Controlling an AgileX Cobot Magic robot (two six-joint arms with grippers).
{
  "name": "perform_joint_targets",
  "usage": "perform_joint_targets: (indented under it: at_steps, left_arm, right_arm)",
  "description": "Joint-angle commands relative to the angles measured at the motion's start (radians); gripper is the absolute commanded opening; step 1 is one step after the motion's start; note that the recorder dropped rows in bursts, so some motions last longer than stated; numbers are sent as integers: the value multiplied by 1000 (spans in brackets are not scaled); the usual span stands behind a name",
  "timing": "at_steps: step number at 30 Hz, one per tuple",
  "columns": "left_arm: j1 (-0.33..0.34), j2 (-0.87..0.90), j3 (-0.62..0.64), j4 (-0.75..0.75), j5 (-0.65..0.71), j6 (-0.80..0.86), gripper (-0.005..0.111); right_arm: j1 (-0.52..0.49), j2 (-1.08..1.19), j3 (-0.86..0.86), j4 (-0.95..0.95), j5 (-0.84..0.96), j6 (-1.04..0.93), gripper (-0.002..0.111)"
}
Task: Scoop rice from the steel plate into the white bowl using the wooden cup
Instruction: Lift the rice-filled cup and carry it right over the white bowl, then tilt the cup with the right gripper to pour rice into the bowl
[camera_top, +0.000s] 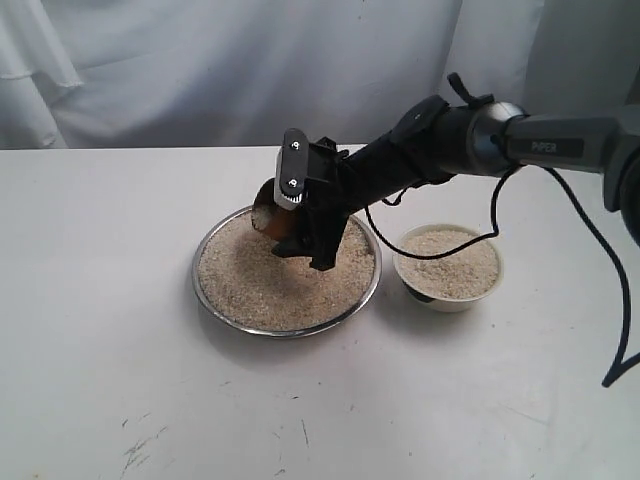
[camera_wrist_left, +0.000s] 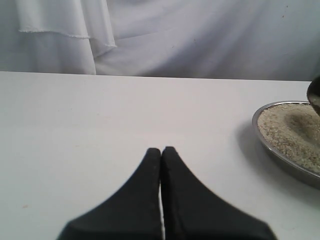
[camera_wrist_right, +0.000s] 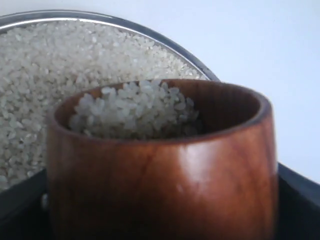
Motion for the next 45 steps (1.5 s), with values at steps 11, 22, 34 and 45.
perform_joint_targets:
  at_steps: [11,22,34,45]
  left_arm:
    - [-2,-5,5,-1,-6,-3,0]
    - [-2,-5,5,-1,-6,-3,0]
    - [-2,-5,5,-1,-6,-3,0]
    - [-2,-5,5,-1,-6,-3,0]
  right_arm:
    - [-69,-237,4,-127,108,118,0]
    - [-144,-431,196,-168,163,173,0]
    - [-371,-496,406,-328,179,233,0]
    - [-409,-531,441,-486,165,325,0]
